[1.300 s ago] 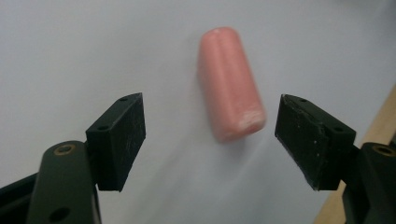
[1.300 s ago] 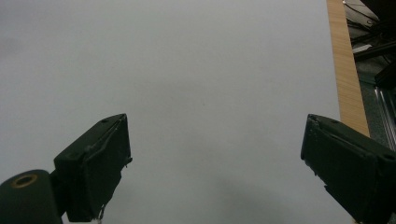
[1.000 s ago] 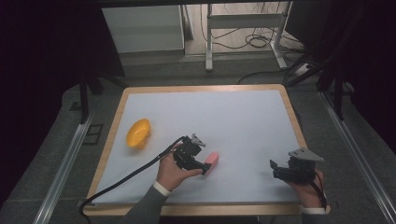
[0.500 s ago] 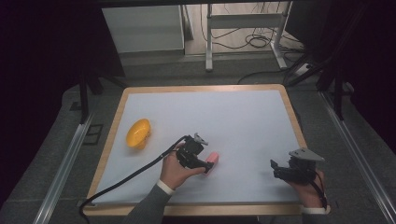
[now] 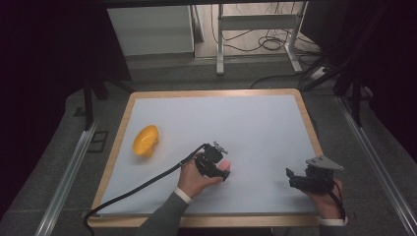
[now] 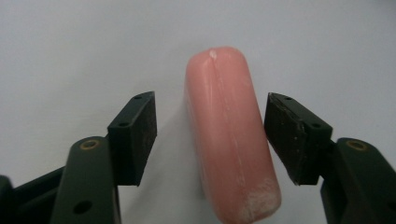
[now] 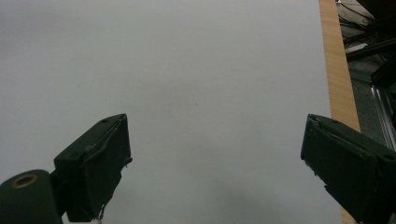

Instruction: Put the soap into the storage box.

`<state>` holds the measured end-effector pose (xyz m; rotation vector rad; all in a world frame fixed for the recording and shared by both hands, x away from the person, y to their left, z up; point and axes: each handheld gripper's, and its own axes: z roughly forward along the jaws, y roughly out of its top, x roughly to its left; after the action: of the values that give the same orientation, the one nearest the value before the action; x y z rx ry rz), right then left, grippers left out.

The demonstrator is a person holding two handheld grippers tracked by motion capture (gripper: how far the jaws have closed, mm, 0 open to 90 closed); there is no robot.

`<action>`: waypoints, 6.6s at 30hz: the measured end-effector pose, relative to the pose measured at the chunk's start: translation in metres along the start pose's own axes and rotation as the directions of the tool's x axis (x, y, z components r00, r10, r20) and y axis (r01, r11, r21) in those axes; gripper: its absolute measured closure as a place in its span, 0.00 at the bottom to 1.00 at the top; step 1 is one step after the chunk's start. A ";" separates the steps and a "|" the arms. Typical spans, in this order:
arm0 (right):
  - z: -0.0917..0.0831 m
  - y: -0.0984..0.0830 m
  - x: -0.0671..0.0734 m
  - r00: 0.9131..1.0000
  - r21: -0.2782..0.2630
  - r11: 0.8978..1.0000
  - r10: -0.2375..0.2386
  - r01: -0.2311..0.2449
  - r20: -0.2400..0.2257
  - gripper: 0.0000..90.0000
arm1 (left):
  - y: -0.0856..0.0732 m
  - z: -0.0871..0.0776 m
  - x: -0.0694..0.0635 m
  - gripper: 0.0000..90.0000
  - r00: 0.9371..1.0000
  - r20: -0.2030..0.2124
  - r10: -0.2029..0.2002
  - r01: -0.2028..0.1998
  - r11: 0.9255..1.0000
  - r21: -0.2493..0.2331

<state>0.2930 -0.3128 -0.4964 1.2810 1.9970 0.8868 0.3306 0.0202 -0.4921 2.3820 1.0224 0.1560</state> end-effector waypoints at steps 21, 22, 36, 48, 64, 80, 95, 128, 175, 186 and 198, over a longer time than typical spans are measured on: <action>0.002 0.000 0.004 1.000 0.005 1.000 -0.014 0.014 0.002 0.09 | -0.003 0.006 -0.002 0.67 1.000 -0.007 -0.007 0.007 1.000 0.021; 0.002 0.000 0.004 1.000 0.005 1.000 -0.014 0.014 0.003 0.09 | -0.003 0.006 -0.001 0.67 1.000 -0.007 -0.006 0.006 1.000 0.021; 0.000 0.001 0.003 1.000 -0.009 1.000 -0.011 0.011 -0.001 0.09 | -0.003 -0.012 0.006 0.67 1.000 -0.001 0.004 -0.004 0.999 -0.045; 0.001 0.001 0.003 1.000 -0.001 1.000 -0.012 0.012 0.005 0.09 | -0.012 -0.036 0.028 0.67 0.999 -0.023 -0.036 0.033 0.993 -0.116; 0.002 0.000 0.003 1.000 0.006 1.000 -0.011 0.011 0.008 0.09 | -0.019 -0.058 0.044 0.67 0.997 -0.050 -0.062 0.054 0.987 -0.149; 0.002 0.000 0.003 1.000 0.016 1.000 -0.010 0.010 0.012 0.09 | -0.025 -0.075 0.054 0.67 0.994 -0.068 -0.080 0.067 0.982 -0.175; 0.001 0.000 0.002 1.000 0.012 1.000 -0.007 0.007 0.010 0.09 | -0.030 -0.090 0.066 0.67 0.989 -0.104 -0.107 0.084 0.975 -0.203; 0.001 0.000 0.003 1.000 0.012 1.000 -0.010 0.009 0.011 0.09 | -0.033 -0.111 0.090 0.67 0.976 -0.152 -0.153 0.117 0.968 -0.224; 0.001 0.001 0.004 1.000 0.013 1.000 -0.016 0.016 0.011 0.09 | -0.051 -0.136 0.143 0.67 0.934 -0.226 -0.276 0.219 0.944 -0.248; 0.000 0.001 0.003 1.000 0.014 1.000 -0.012 0.012 0.014 0.09 | -0.056 -0.140 0.161 0.67 0.917 -0.253 -0.309 0.248 0.937 -0.247; 0.001 0.000 0.003 1.000 0.017 1.000 -0.011 0.011 0.017 0.09 | -0.065 -0.133 0.178 0.67 0.901 -0.271 -0.337 0.284 0.934 -0.219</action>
<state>0.2928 -0.3101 -0.4973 1.2818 2.0006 0.8528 0.3744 0.2393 -0.4310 2.0416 1.4569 0.4864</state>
